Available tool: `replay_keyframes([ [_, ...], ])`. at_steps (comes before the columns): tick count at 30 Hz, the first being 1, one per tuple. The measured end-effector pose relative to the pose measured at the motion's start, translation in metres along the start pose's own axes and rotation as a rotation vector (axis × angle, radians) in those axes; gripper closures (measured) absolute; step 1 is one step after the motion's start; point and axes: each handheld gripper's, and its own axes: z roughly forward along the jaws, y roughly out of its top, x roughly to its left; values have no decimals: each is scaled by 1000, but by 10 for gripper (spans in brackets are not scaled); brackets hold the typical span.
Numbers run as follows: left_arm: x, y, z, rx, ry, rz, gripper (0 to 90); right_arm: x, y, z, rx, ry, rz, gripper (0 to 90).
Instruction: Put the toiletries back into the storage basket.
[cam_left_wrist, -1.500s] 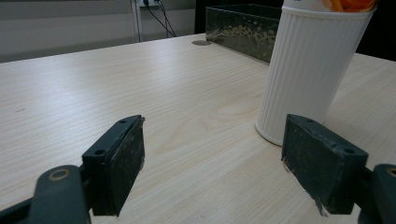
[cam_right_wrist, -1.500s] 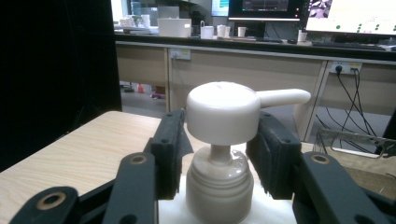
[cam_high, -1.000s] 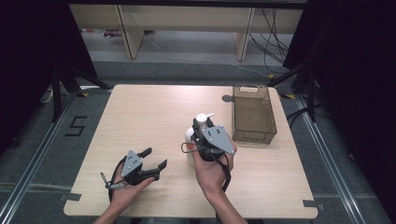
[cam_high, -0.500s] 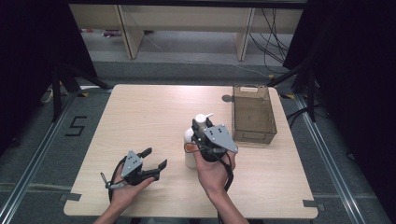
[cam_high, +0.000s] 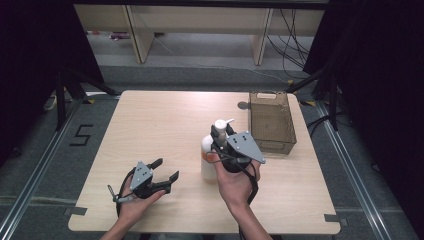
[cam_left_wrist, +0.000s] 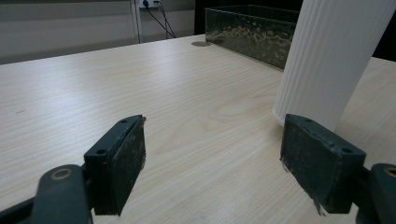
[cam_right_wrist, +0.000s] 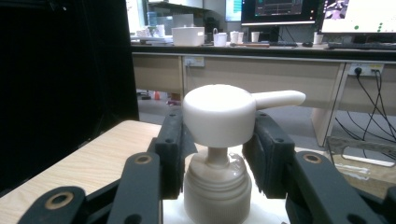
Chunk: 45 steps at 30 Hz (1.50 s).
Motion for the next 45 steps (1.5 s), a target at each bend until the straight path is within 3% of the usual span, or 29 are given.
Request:
replay_keyframes([
  [1, 0, 0, 0, 0, 0, 1, 215, -1, 0, -1, 2, 0, 16, 607],
  [3, 0, 0, 0, 2, 0, 0, 215, -5, 1, -3, -7, -6, -2, 607],
  [4, 0, 0, 0, 2, 1, 0, 216, -4, 1, -3, -2, -9, 20, 607],
  [19, 0, 0, 0, 2, 2, 0, 217, -24, 7, -15, -16, -51, -4, 607],
  [45, 0, 0, 0, -2, 5, -5, 217, -58, 10, -32, -31, -124, -1, 607],
])
